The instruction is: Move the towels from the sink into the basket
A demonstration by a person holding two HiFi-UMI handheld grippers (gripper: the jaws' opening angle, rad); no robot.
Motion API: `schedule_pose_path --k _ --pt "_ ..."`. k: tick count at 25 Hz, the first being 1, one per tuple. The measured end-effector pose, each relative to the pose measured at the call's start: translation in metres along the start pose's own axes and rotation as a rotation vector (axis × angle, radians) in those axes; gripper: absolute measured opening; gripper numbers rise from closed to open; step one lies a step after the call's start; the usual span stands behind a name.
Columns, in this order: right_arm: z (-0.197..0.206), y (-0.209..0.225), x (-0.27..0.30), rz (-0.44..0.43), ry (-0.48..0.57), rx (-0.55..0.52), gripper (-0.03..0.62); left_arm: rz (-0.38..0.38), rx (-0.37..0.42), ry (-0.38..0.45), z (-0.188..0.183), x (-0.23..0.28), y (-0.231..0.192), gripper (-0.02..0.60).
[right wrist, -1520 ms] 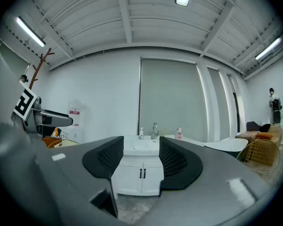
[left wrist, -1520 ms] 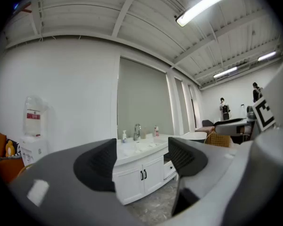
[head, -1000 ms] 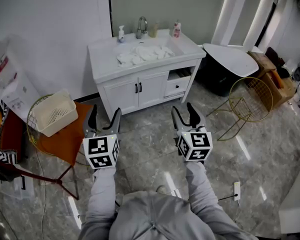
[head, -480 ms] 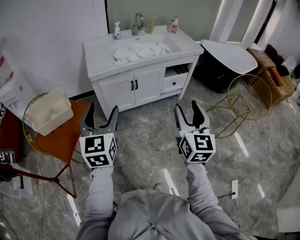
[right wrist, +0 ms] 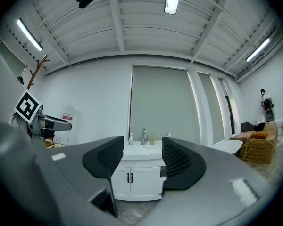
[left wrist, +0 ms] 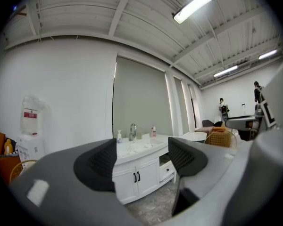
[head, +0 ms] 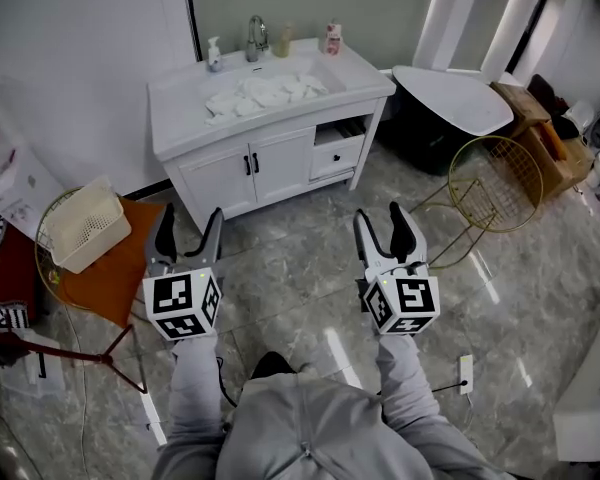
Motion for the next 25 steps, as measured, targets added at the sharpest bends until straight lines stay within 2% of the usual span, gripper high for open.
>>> schedule_pose_path --k 5,11,25 --pt "0.01 0.019 0.017 0.002 -0.015 0.014 0.236 0.026 -0.016 -0.019 0.008 0.031 0.009 0.371" --pt "0.023 0.033 0.071 0.006 -0.02 0.016 0.236 0.044 -0.007 -0.009 0.009 0.092 -0.001 0.371" --pt "0.037 0.019 0.277 0.005 -0.017 0.015 0.236 0.115 0.032 -0.047 0.008 0.289 -0.088 0.371"
Point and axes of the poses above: the fingertips, and each gripper's own axes: x forward along the fingers, y to its right, z out of its underside, the point moved 8 cm from there along -x, backward along the fingers, and after that the axes turned 5 degrees about z, right-handed, at the moved point
